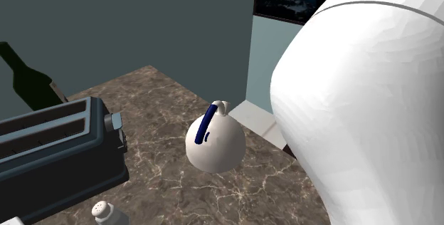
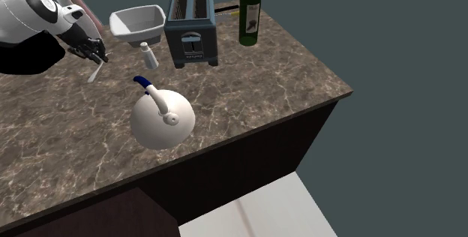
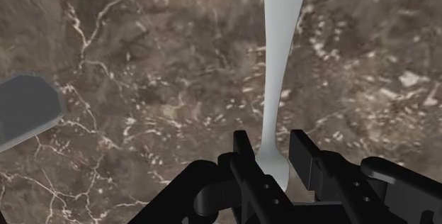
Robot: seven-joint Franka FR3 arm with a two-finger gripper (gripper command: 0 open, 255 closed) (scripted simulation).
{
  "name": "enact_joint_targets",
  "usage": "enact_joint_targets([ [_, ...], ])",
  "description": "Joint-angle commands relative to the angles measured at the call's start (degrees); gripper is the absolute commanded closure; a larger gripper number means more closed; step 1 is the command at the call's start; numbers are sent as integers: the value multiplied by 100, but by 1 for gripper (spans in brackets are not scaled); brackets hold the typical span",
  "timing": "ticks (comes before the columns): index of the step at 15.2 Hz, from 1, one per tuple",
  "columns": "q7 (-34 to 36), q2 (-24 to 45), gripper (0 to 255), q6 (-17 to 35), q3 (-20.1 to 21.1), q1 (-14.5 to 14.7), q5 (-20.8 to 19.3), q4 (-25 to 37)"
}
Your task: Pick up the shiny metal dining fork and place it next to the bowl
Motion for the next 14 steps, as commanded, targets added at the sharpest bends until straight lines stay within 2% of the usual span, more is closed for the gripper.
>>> enact_joint_targets([
  [1,5,8,255,8,-3,4,-5,4],
  [5,5,8,255,8,-3,4,-5,4],
  [6,5,7,0,8,-3,3,-5,3],
  [11,5,7,0,8,-3,4,-5,3],
  [14,-92,-330,0,-344,127,-9,180,32],
])
